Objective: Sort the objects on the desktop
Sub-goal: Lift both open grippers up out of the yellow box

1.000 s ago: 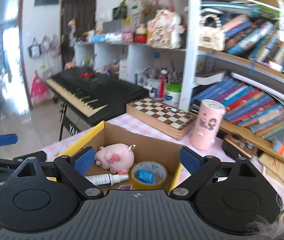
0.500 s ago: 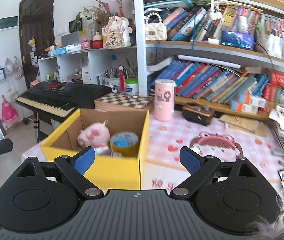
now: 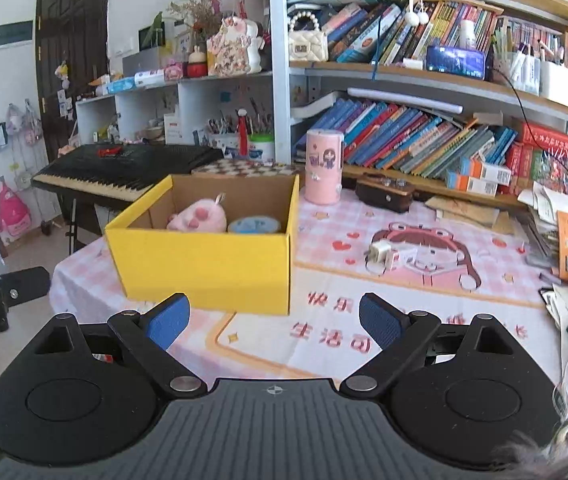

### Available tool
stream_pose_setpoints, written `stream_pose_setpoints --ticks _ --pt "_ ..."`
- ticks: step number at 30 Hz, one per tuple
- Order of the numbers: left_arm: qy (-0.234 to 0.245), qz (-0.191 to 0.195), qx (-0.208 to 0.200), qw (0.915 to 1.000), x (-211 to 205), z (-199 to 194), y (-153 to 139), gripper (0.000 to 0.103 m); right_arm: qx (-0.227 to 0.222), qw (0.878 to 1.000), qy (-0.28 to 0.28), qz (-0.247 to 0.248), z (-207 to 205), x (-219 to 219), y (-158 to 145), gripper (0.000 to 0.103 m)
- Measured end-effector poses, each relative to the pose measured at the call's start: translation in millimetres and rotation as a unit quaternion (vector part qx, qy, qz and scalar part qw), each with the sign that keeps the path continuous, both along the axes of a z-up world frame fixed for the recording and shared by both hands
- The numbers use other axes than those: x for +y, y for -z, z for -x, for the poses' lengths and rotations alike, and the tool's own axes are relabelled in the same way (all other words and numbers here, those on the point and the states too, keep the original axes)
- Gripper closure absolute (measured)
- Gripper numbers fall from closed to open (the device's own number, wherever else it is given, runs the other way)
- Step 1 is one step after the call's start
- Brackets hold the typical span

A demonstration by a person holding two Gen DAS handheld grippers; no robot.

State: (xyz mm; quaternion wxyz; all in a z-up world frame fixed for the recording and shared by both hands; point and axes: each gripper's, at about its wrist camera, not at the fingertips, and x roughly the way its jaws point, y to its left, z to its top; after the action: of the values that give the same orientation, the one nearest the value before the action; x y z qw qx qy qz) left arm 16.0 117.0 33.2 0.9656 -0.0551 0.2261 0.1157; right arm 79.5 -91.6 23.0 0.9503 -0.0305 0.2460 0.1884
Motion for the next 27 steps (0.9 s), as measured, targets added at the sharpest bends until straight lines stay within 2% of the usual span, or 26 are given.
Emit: stream_pose_setpoints --ticks 9,15,22,27 --pt "0.012 0.018 0.027 0.9994 -15.7 7.0 15.2 0.007 0.048 0.998 0.013 0.026 13.7 -7.8 16.9 0.011" --pt "0.021 0.023 0.036 0.9989 -22.9 8.9 17.9 0.007 0.062 0.997 0.025 0.026 15.5 -17.3 21.2 0.011" --pt "0.020 0.023 0.052 0.9982 -30.1 -3.0 21.4 0.007 0.077 0.997 0.022 0.018 5.1 -23.9 27.5 0.011" --pt "0.021 0.028 0.074 0.9966 -42.5 -22.1 26.7 0.007 0.104 0.994 0.025 0.024 -14.6 -37.3 35.3 0.011"
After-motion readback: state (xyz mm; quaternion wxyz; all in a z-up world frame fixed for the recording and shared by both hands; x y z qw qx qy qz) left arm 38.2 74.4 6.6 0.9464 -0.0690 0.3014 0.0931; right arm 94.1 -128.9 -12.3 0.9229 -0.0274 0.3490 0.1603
